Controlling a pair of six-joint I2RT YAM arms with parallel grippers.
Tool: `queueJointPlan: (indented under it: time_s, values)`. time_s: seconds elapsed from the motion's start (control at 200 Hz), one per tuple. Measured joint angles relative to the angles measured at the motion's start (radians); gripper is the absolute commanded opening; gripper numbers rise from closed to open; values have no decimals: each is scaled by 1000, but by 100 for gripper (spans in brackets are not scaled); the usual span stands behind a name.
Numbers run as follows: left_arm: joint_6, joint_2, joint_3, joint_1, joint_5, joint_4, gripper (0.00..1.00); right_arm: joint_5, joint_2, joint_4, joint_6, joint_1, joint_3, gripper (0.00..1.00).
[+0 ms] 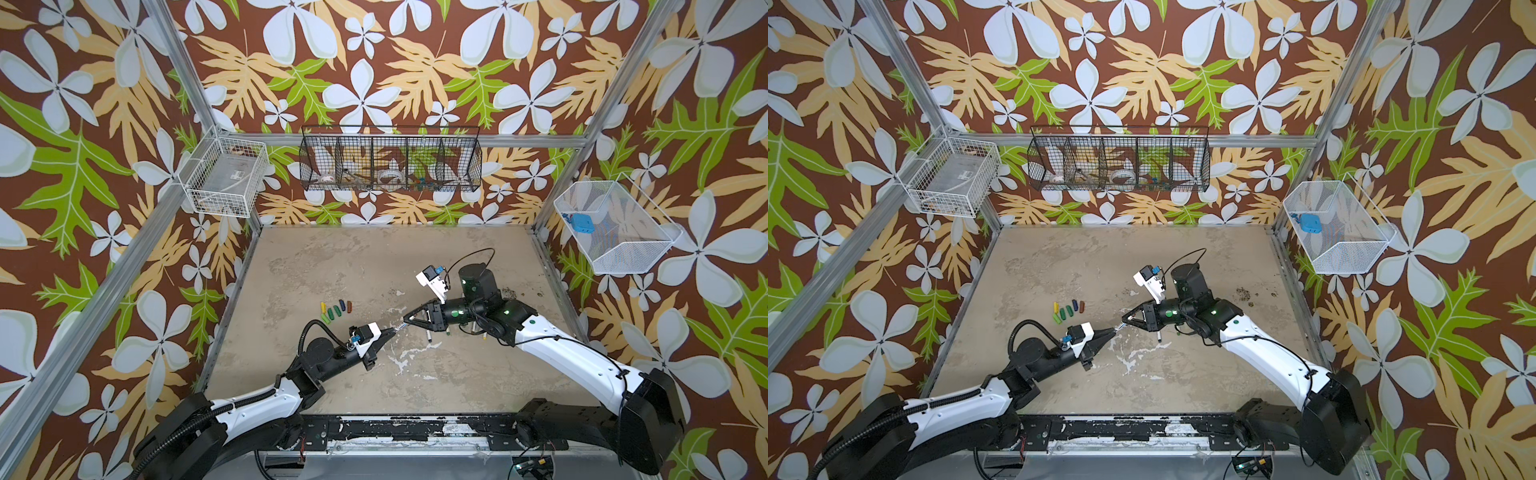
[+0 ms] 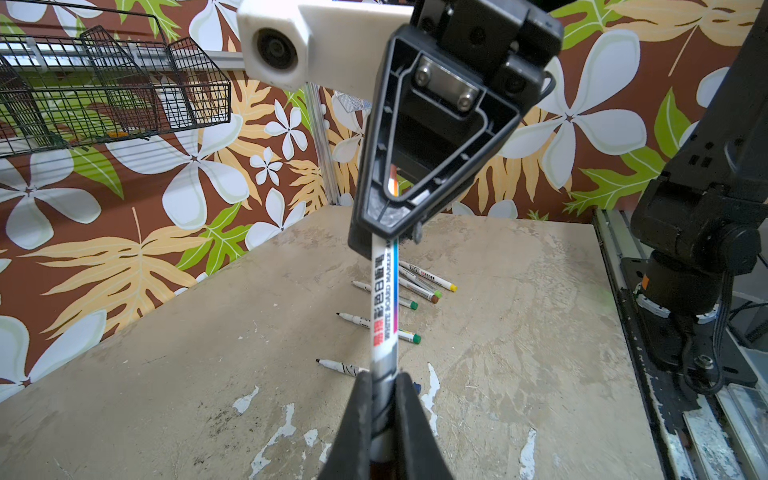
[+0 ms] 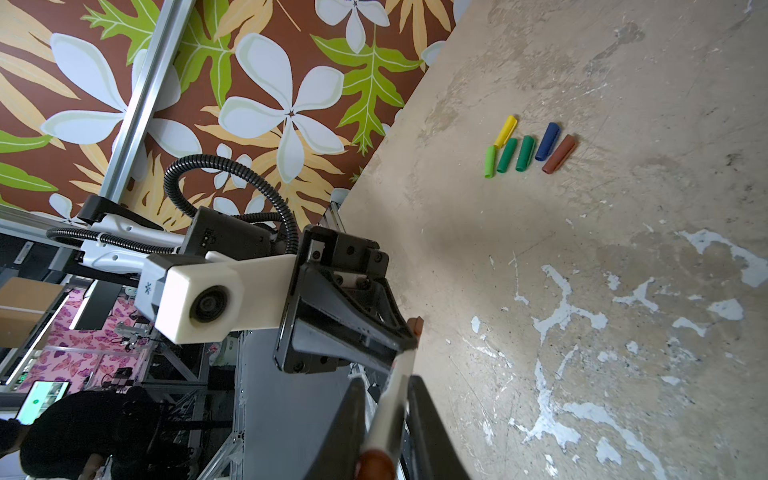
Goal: Open the pen caps
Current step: 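Bring the marker toward the right gripper while the right closes on its body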
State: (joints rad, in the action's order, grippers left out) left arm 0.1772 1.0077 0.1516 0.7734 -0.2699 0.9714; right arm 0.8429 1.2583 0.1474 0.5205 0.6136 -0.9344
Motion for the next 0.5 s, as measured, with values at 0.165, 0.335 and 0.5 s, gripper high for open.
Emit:
queueJointPlan:
  time_s: [0.165,0.335,0.5]
  values:
    - [0,4,1,1,0,-4,7,-22,0,23,-13,4,-3,6]
    - [0,0,1,2,11,-6,24,-52,-15,41,-36,8,-3,0]
    - [-48,-14,13,3,88,-21,53,-119,-46,70,-76,8,-8,0]
